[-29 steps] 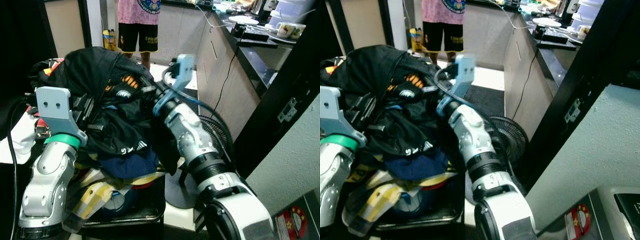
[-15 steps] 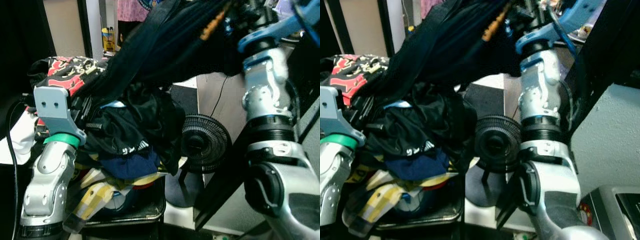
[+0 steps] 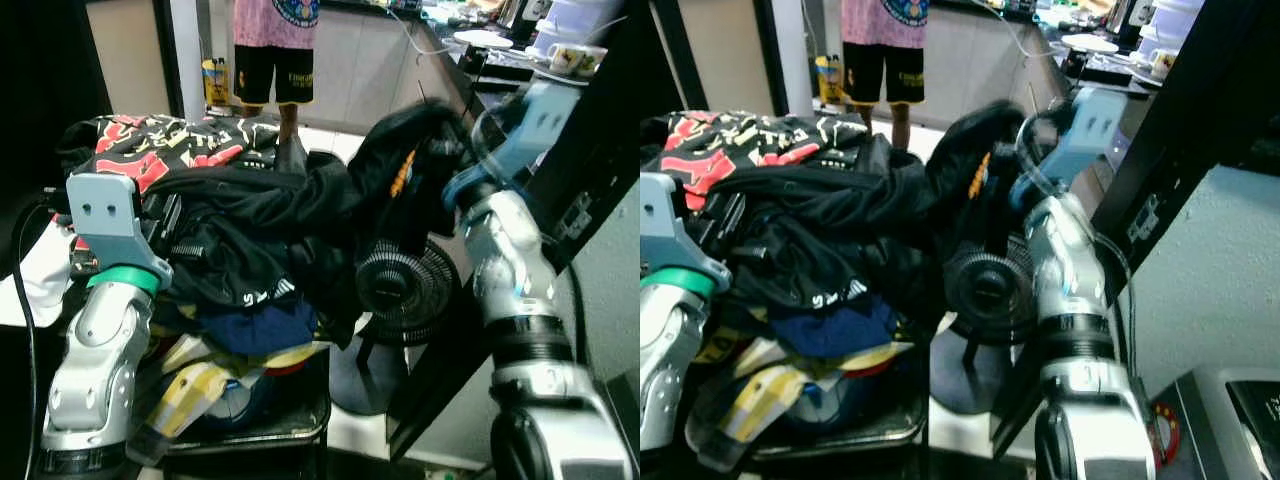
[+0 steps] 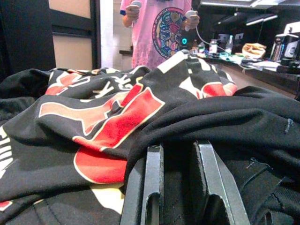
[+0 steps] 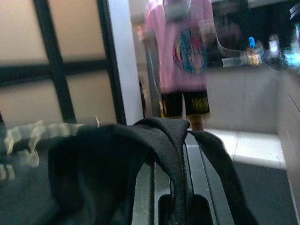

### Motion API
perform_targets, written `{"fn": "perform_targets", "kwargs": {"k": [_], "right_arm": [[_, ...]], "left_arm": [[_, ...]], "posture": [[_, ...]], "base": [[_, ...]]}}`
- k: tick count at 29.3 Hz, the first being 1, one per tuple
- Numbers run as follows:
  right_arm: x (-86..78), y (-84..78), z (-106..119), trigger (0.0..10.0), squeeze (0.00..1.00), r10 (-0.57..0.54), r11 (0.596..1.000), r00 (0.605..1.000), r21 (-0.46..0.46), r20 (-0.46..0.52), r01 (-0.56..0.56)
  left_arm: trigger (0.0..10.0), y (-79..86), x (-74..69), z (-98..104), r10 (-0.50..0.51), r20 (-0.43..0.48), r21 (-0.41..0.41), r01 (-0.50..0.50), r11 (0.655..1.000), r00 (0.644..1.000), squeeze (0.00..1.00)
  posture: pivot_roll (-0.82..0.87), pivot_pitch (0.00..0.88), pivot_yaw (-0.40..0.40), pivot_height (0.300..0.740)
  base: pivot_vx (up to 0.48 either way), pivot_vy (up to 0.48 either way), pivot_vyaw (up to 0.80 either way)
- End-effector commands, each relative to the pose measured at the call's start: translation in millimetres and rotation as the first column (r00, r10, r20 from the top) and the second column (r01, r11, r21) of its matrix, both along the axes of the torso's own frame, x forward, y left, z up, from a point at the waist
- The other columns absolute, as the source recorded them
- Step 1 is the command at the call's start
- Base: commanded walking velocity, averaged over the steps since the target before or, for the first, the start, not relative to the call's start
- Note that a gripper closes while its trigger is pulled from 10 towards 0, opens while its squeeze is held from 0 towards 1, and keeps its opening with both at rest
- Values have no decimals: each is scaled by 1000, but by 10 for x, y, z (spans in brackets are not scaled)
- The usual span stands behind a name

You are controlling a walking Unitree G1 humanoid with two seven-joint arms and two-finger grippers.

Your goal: Clothes washing

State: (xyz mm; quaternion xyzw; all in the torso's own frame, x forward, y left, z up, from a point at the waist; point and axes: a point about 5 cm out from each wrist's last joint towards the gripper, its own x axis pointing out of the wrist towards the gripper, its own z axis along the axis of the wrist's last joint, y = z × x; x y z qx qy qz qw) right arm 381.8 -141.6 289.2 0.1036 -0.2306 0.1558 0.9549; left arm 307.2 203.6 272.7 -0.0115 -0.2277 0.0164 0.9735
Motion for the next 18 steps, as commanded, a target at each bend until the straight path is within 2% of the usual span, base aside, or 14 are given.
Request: {"fn": "perform_targets", "kwargs": {"k": [1, 7, 8, 12, 13, 17, 18], "right_arm": [[-40, -6, -33, 10000, 0, -11, 999, 1000, -30, 3, 11], [-70, -83, 43, 10000, 0, -46, 999, 998, 1, 31, 46], [-84, -166, 241, 10000, 0, -81, 996, 992, 34, 98, 78], [-84, -166, 241, 10000, 0, -81, 996, 992, 34, 98, 78], [-152, -313, 621, 10000, 0, -146, 987, 962, 102, 231, 125], [-152, -313, 621, 10000, 0, -146, 987, 962, 102, 231, 125], [-320, -534, 1180, 10000, 0, -214, 971, 888, 186, 407, 149]], "left_arm": [[10000, 24, 7, -43, 15, -16, -15, -15, 1000, 1000, 0], [10000, 35, 4, -52, 19, -19, -20, -20, 1000, 1000, 0], [10000, 33, 9, -52, 19, -19, -22, -20, 1000, 1000, 0], [10000, 33, 9, -52, 19, -19, -22, -20, 1000, 1000, 0], [10000, 25, 16, -46, 16, -16, -22, -17, 1000, 1000, 0], [10000, 25, 16, -46, 16, -16, -22, -17, 1000, 1000, 0], [10000, -18, -13, 27, -26, 41, -47, 28, 999, 999, 0]], "posture": [[39, 42, -46, 740], [37, 41, -42, 740], [35, 41, -40, 740], [35, 41, -40, 740], [35, 40, -40, 740], [35, 40, -40, 740], [32, 39, -44, 740]], "base": [[0, 0, 0], [0, 0, 0], [0, 0, 0], [0, 0, 0], [0, 0, 0], [0, 0, 0], [0, 0, 0]]}}
